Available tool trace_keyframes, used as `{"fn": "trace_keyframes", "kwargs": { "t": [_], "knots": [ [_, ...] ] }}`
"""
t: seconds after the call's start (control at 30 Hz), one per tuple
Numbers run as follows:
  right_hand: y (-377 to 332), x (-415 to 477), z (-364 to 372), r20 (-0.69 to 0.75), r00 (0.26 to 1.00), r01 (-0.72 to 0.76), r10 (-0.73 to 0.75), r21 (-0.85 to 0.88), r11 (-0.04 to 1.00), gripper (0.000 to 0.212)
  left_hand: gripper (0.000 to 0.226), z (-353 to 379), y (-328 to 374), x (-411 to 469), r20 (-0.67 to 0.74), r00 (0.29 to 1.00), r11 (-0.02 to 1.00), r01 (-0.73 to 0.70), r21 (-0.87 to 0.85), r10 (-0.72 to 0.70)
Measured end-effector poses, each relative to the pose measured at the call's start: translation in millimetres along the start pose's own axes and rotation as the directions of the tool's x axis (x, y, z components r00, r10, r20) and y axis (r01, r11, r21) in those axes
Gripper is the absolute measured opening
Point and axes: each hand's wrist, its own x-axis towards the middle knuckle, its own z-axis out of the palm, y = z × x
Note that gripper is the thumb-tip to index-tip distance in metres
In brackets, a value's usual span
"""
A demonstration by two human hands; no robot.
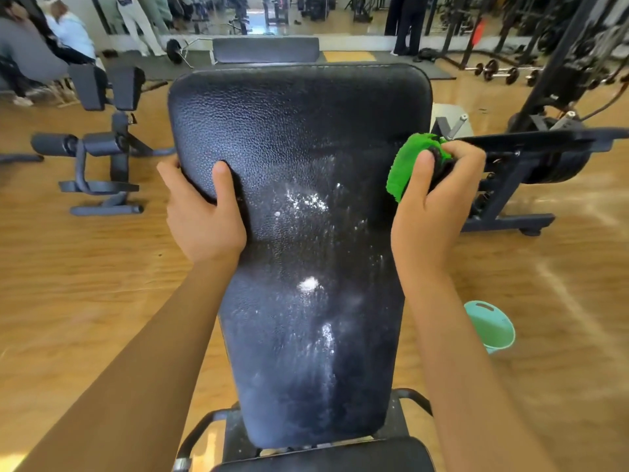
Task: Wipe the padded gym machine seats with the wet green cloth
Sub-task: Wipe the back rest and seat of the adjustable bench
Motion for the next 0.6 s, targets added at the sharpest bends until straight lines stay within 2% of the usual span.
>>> {"fn": "trace_keyframes", "kwargs": {
  "t": [0.3, 0.4, 0.5, 0.57, 0.6],
  "knots": [
    [-11.2, 2.2, 12.5, 0.022, 0.999, -0.036, 0.039, -0.108, 0.993, 0.027, 0.054, 1.3, -0.5, 1.3, -0.012, 1.000, 0.998, -0.003, 0.062, 0.003],
    [-27.0, -14.8, 24.5, 0.050, 0.997, 0.065, -0.061, -0.079, 0.995, 0.026, 0.052, 0.6, 0.4, 1.1, -0.010, 1.000, 0.997, -0.005, 0.076, 0.006],
    [-33.3, -34.4, 29.5, 0.191, 0.962, 0.212, -0.197, -0.061, 0.975, 0.026, 0.052, -0.8, 0.2, 1.8, 0.004, 1.000, 0.998, -0.011, 0.065, 0.011],
    [-25.3, -30.2, 22.0, 0.226, 0.947, 0.252, -0.230, -0.077, 0.965, 0.026, 0.053, -1.4, -0.1, 1.6, 0.013, 1.000, 0.998, -0.013, 0.057, 0.013],
    [-18.5, -23.0, 16.3, 0.199, 0.955, 0.240, -0.218, -0.092, 0.966, 0.026, 0.053, -1.5, -0.2, 1.6, 0.017, 1.000, 0.998, -0.016, 0.053, 0.015]
  ]
}}
